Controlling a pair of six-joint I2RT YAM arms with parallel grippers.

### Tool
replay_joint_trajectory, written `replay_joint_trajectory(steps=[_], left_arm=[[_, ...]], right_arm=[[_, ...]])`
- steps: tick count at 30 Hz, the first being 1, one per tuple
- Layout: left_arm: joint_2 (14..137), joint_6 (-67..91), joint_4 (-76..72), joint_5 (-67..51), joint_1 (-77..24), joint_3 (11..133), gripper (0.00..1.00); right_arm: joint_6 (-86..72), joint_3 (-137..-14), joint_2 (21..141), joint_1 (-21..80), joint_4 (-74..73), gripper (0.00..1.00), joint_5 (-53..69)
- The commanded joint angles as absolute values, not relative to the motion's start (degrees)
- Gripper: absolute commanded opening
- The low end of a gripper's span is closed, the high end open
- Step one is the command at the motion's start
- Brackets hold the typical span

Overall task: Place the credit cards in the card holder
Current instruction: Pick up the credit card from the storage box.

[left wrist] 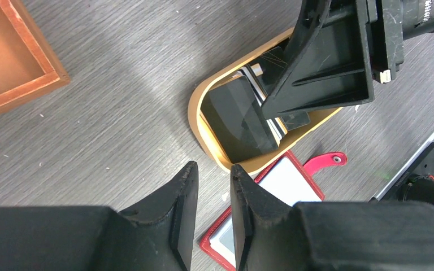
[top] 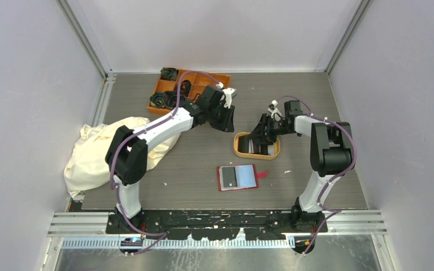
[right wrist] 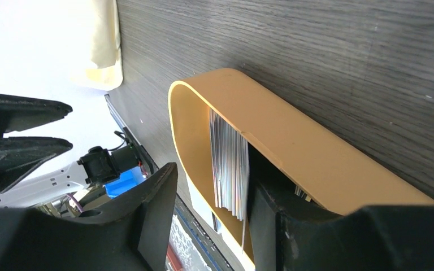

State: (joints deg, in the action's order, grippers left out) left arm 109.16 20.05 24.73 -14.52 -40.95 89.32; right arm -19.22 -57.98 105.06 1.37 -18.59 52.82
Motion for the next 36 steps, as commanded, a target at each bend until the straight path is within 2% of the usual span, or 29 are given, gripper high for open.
replay_joint_trajectory(steps=[1, 7, 12, 15, 18, 20, 26, 31, 34, 36], left_arm=[[106.08, 18.29, 24.34, -14.43, -40.52, 89.47, 0.29], [106.0, 18.19, 24.43, -14.81, -40.56, 89.4, 0.29], [105.91, 17.94, 24.44, -15.13, -40.56, 89.42, 0.29], [105.91, 17.85, 24.51, -15.54, -40.52, 89.45, 0.29], [105.77, 17.71, 24.51, -16.17, -40.52, 89.47, 0.29], [105.52, 17.59, 24.36, -16.95, -40.56, 89.47, 0.29], [103.28, 16.64, 22.82, -22.45, -40.44, 89.03, 0.33], [98.44, 16.53, 18.92, -26.75, -40.28, 85.65, 0.43], [93.24, 21.38, 12.82, -32.46, -39.29, 80.0, 0.47], [88.01, 27.03, 3.34, -35.04, -38.42, 72.04, 0.48]], right_arm=[[-18.11, -59.5, 103.18, 0.79, -19.1, 0.51, 54.89], [-17.78, -59.5, 103.31, -1.59, -20.05, 0.47, 54.29], [-17.07, -59.84, 103.87, -2.56, -21.2, 0.41, 53.72], [-16.68, -60.02, 103.91, -2.97, -21.96, 0.29, 53.02], [-16.23, -60.12, 103.44, -3.29, -22.56, 0.1, 51.85], [-15.46, -60.32, 102.62, -3.62, -23.33, 0.02, 51.21], [-8.5, -61.67, 96.85, -5.21, -28.14, 0.01, 49.07], [-1.93, -62.3, 91.12, -7.9, -32.31, 0.01, 51.19], [2.17, -62.08, 86.82, -8.17, -33.87, 0.01, 53.43], [2.38, -61.21, 83.87, -8.1, -32.63, 0.01, 55.11]])
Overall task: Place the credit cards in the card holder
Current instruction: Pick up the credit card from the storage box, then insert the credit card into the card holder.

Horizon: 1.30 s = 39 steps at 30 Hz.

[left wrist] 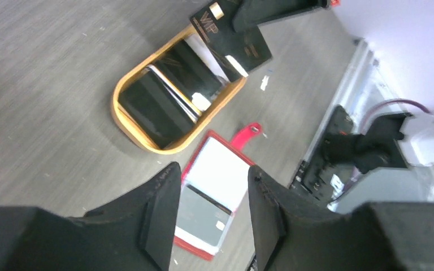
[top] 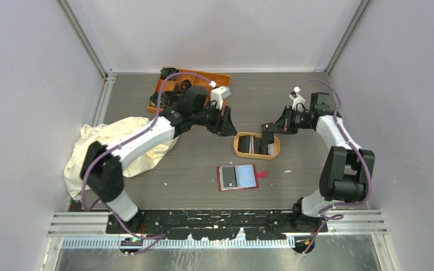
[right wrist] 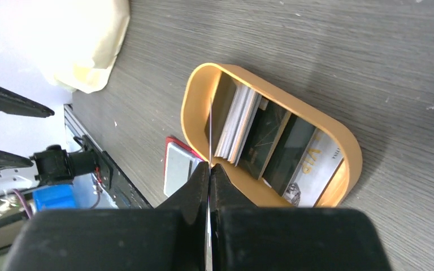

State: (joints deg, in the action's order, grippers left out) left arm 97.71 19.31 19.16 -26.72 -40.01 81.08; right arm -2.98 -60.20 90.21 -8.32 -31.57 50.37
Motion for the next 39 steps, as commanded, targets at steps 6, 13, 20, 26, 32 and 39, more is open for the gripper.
replay_joint_trajectory(steps=[6, 13, 20, 26, 32, 39], left_arm=[[70.98, 43.69, -28.44, -31.74, -38.44, 44.17, 0.78], [59.46, 50.5, -49.54, -22.77, -43.22, 25.32, 0.94], [62.52, 44.97, -62.4, -11.9, -54.07, 17.31, 0.81], [67.88, 45.2, -73.04, -10.65, -55.55, 16.44, 0.6], [66.32, 44.56, -69.61, -11.01, -55.54, 16.92, 0.36], [56.72, 39.96, -50.02, -11.82, -55.5, 19.26, 0.0]], right_arm=[[0.26, -55.46, 73.75, -4.42, -22.82, 0.01, 64.54], [-8.74, -50.38, 65.45, 11.83, -8.15, 0.01, 68.7], [-15.63, -48.2, 66.36, 17.61, -1.18, 0.01, 72.74], [-12.64, -48.93, 67.2, 22.41, -4.6, 0.01, 74.35], [-5.18, -50.65, 67.0, 24.26, -12.61, 0.01, 73.93], [-3.85, -49.66, 66.31, 24.74, -12.7, 0.12, 73.8]])
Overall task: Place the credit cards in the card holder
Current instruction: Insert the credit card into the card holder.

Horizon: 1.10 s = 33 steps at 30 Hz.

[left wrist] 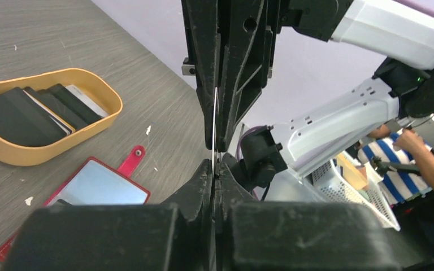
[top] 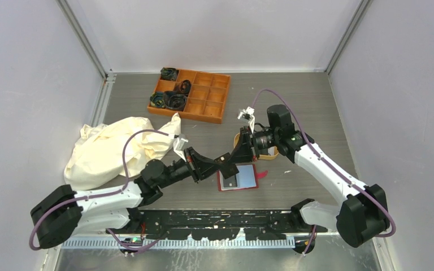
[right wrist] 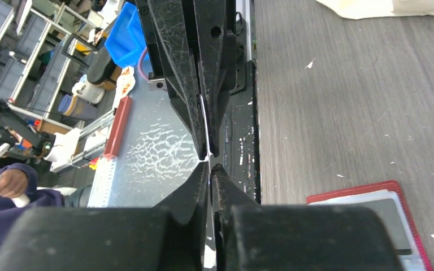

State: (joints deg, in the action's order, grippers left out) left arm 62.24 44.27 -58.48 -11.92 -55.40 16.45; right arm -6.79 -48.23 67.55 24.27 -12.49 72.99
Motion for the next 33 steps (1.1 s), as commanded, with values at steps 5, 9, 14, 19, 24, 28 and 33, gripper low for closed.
replay_joint_trajectory(steps=[5, 9, 14, 19, 24, 28, 33], left_arm=[[50.05, 36.83, -34.45, -13.79, -53.02, 19.59, 0.0], [47.92, 41.93, -26.0, -20.68, -48.58, 20.02, 0.0], [56.17, 50.73, -33.37, -25.22, -47.83, 19.36, 0.0], [69.69, 59.1, -52.86, -25.51, -47.72, 16.59, 0.0], [77.67, 60.55, -55.35, -25.83, -47.88, 19.0, 0.0], [78.44, 58.71, -51.71, -23.34, -47.81, 19.12, 0.0], [80.34, 57.94, -49.42, -20.93, -47.81, 19.79, 0.0]], right_arm=[[29.9, -53.36, 64.75, 24.6, -38.94, 0.65, 65.47], [66.55, -54.61, 63.86, 24.02, -59.19, 0.93, 54.81], [83.06, -46.45, 61.75, 23.86, -59.12, 1.0, 46.28], [84.54, -44.55, 65.03, 23.89, -56.98, 1.0, 39.49], [84.9, -43.7, 69.5, 24.16, -55.8, 0.99, 34.59], [84.24, -43.54, 72.34, 24.54, -54.37, 0.95, 31.44], [80.16, -43.29, 74.85, 25.37, -50.28, 0.87, 26.85]])
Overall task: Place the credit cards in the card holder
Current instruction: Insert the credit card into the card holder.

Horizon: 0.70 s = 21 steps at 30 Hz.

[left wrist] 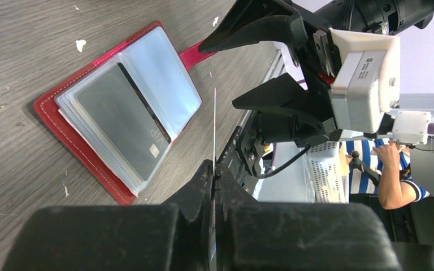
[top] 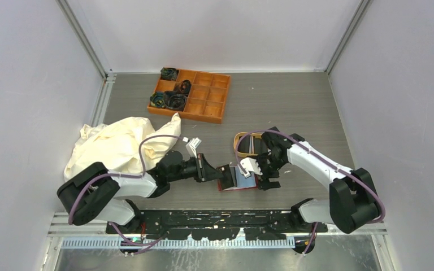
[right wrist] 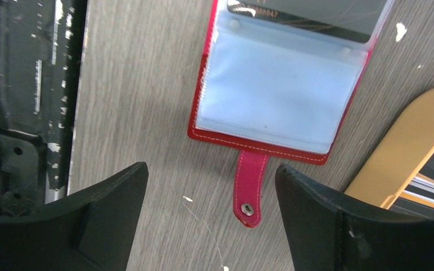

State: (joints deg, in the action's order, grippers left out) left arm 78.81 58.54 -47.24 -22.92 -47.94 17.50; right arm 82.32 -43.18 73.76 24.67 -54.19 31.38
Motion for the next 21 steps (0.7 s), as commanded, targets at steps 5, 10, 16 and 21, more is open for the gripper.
replay_joint_trajectory(steps=[5, 10, 16, 21], left_arm=[[86.2, 58.69, -53.9, -22.18, -47.82, 21.76, 0.0], [89.68, 58.61, -56.1, -21.54, -47.75, 21.95, 0.0], [93.88, 60.4, -59.05, -22.84, -45.24, 21.66, 0.0], [100.0, 63.88, -68.09, -25.54, -44.0, 22.05, 0.0]], right_arm=[[77.05, -42.89, 77.92, 26.3, -46.68, 0.82, 23.72], [73.52, -42.58, 79.66, 27.47, -42.99, 0.78, 21.69], [72.54, -41.51, 81.17, 28.63, -40.69, 0.75, 20.17], [72.08, -41.36, 81.83, 29.63, -40.22, 0.74, 20.25]])
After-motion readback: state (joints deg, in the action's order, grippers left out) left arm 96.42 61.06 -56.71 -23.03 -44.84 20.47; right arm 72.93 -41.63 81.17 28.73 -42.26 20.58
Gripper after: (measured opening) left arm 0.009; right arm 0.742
